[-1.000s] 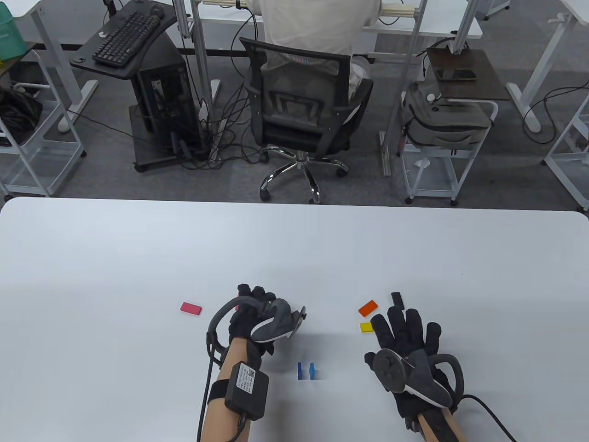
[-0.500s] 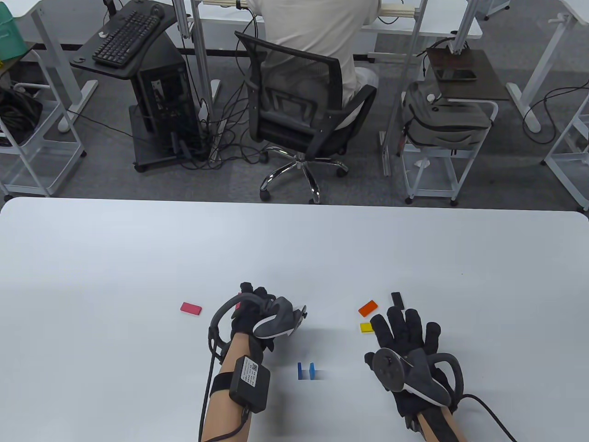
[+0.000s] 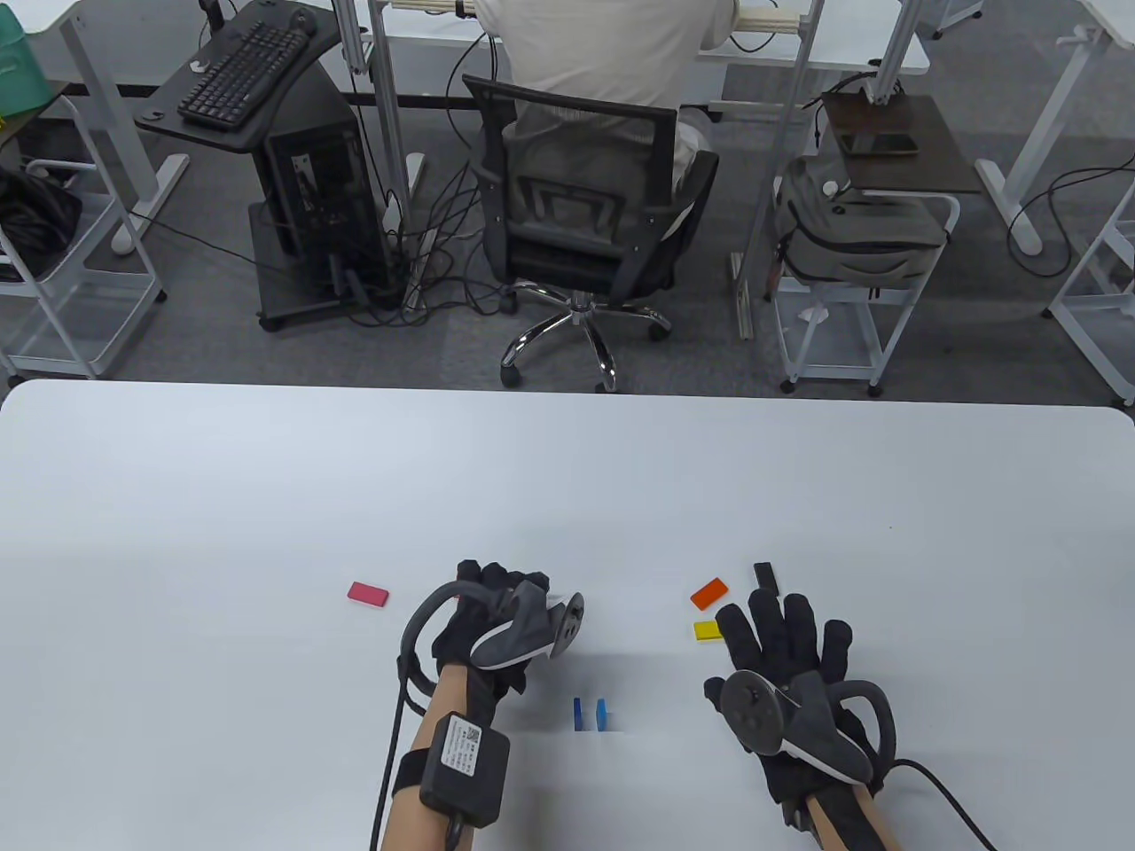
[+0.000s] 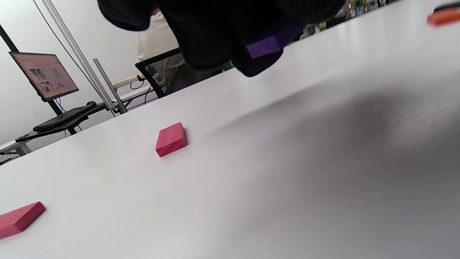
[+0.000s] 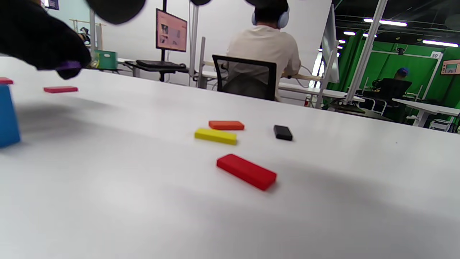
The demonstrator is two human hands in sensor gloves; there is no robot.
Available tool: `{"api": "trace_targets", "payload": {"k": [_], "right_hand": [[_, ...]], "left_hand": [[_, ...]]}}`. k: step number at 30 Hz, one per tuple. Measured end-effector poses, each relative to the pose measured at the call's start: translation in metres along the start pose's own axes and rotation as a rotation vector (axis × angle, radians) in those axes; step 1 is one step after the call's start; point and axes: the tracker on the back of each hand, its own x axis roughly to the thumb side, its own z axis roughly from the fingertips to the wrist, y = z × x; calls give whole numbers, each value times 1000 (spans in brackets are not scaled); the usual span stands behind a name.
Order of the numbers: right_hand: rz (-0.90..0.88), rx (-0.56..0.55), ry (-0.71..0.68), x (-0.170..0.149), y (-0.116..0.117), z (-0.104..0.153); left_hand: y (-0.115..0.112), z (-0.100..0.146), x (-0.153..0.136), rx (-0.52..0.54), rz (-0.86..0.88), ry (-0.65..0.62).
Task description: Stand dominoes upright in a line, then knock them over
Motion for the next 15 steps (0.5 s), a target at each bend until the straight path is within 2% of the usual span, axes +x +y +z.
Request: {"api": "trace_targets", "payload": {"k": [7,15], "right_hand": [[0,-9,5,-1,0,0],[15,-7,1,1,0,1]], "left_hand": [[25,60,-6,119,139,-8],[22,80,15,147,91,-68]]}}
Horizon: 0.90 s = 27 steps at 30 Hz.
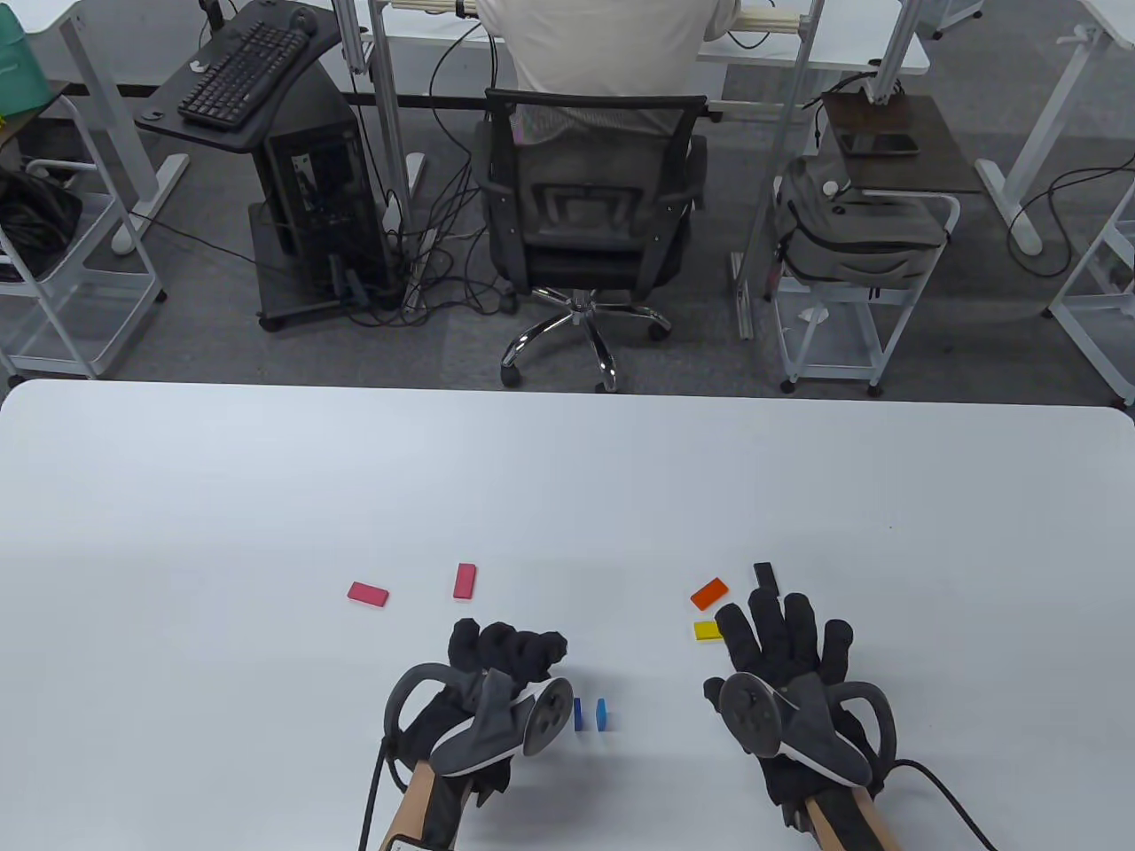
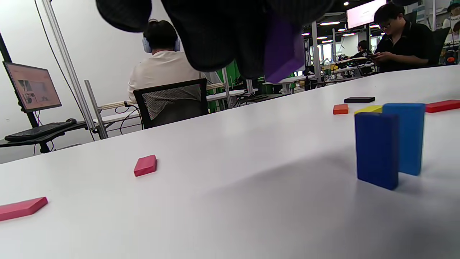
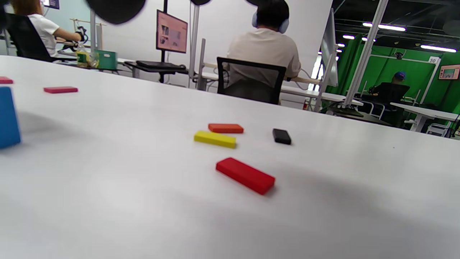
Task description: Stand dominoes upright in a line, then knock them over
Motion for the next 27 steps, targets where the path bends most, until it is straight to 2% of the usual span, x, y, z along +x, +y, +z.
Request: {"api": "trace_targets", "payload": {"k": [9,15,27], "right_hand": [[12,6,-5,2,1,0],[14,8,-6,3,2,1],[18,16,-8,4,2,1]], "left_hand": [[-3,1,9,-34,-21,-51],[-17,-1,14,-67,-23,-60],[-38,-4,20,-60,-54,-39]]}}
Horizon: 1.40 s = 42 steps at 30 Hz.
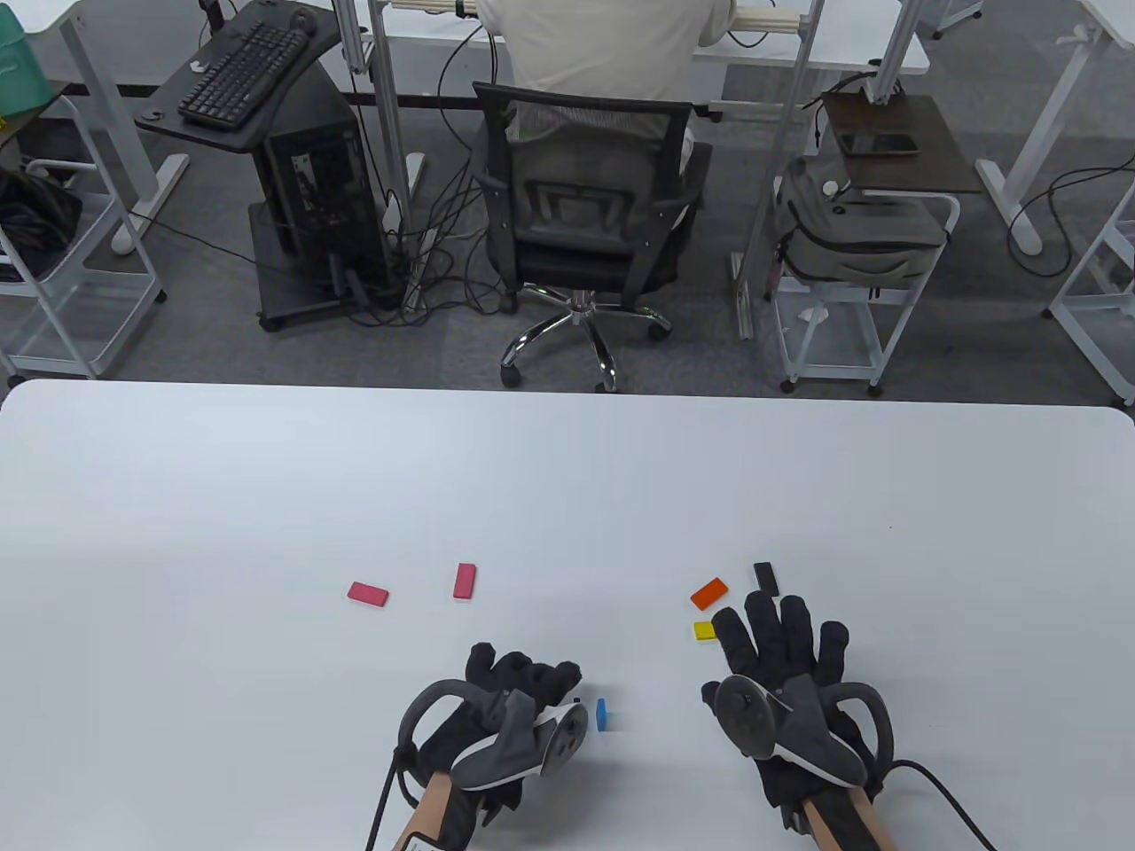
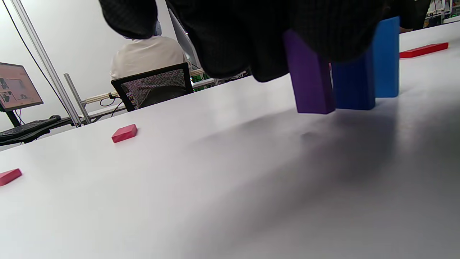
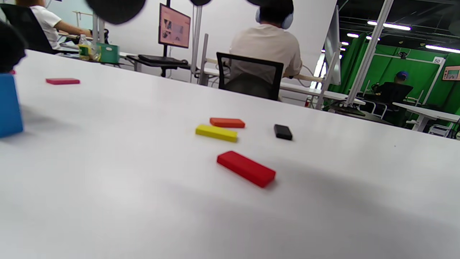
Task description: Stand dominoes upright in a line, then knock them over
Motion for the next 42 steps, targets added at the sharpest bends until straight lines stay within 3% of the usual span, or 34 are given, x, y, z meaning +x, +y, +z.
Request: {"api": "trace_targets", "payload": {"k": [32,37,42], "right_hand": [[0,4,-5,1,0,0],[-3,4,-6,0,0,0],[-10,0,-8,0,0,0]], "left_hand": [[-2,-1,2,-40,4,-28],[5,1,-6,-40,37,-31],[18,5,-30,-6,91,45]]}}
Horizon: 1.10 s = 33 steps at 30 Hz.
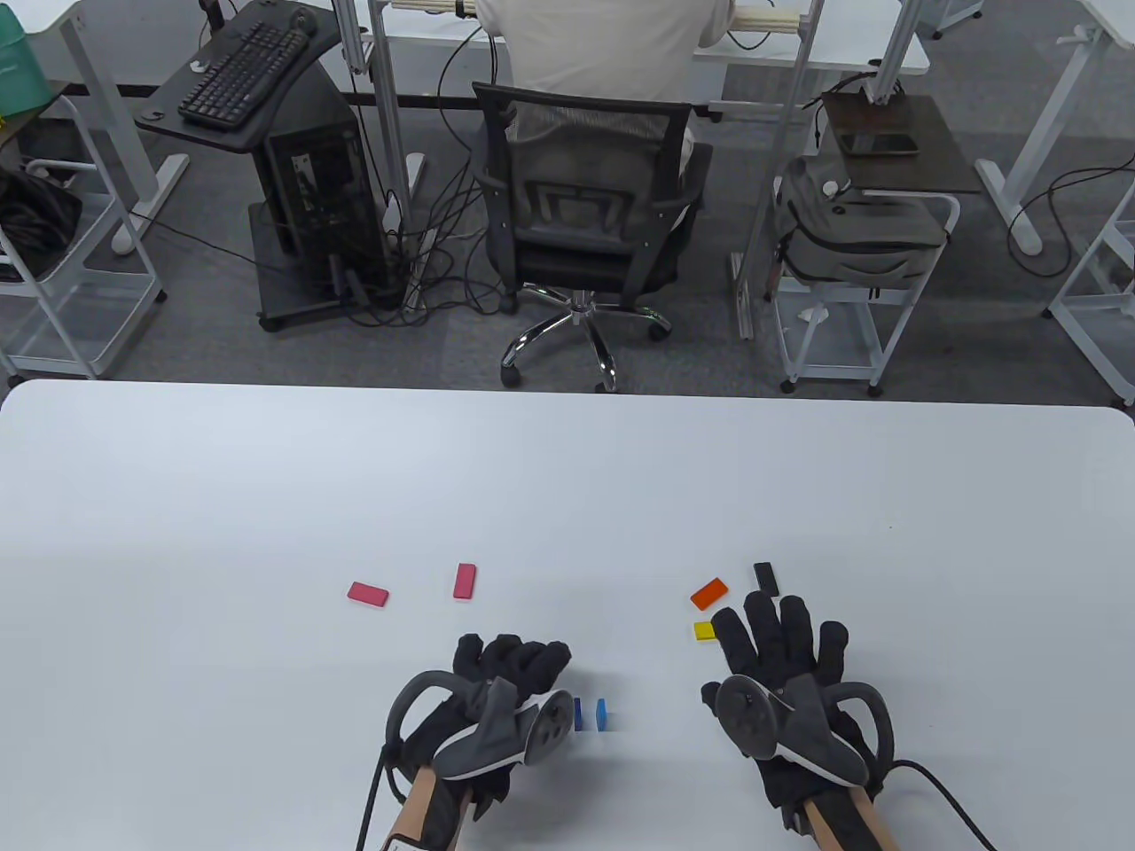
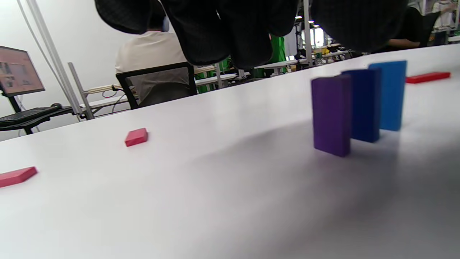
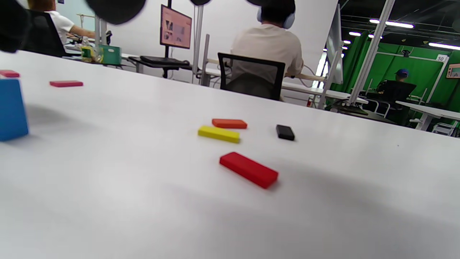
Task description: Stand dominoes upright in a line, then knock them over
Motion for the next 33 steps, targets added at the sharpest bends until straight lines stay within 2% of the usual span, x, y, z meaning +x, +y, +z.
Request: {"api": "trace_targets", "payload": {"k": [2,5,8,10,13,16,20,24,27,33], "right_hand": [[-1,-4,0,0,-1,0],[-8,-10,5,-1,-2,1],[-10,-12,8,-2,-2,0],[-10,-7,12,-3,-1,0],[-10,-6,12,-3,-1,0],[-8,-4,15,-4,0,0],[-9,-3,16,-5,-1,-1],[-6,7,17,-5,0,-1],[-5,7,17,-5,0,-2],[-2,14,15,-5,1,-3]], "left_hand": [[4,-1,-16,14,24,69],[7,-8,-42,-24,60,214],[8,-23,-62,-84,35,295],[5,-44,-72,-136,-1,355],[-3,-73,-76,-229,-11,426],[-16,-106,-75,-318,-104,490],[-35,-134,-73,-465,-188,576],[-45,-148,-73,-521,-250,613],[-52,-153,-72,-570,-236,631],[-58,-162,-64,-609,-297,634]]}}
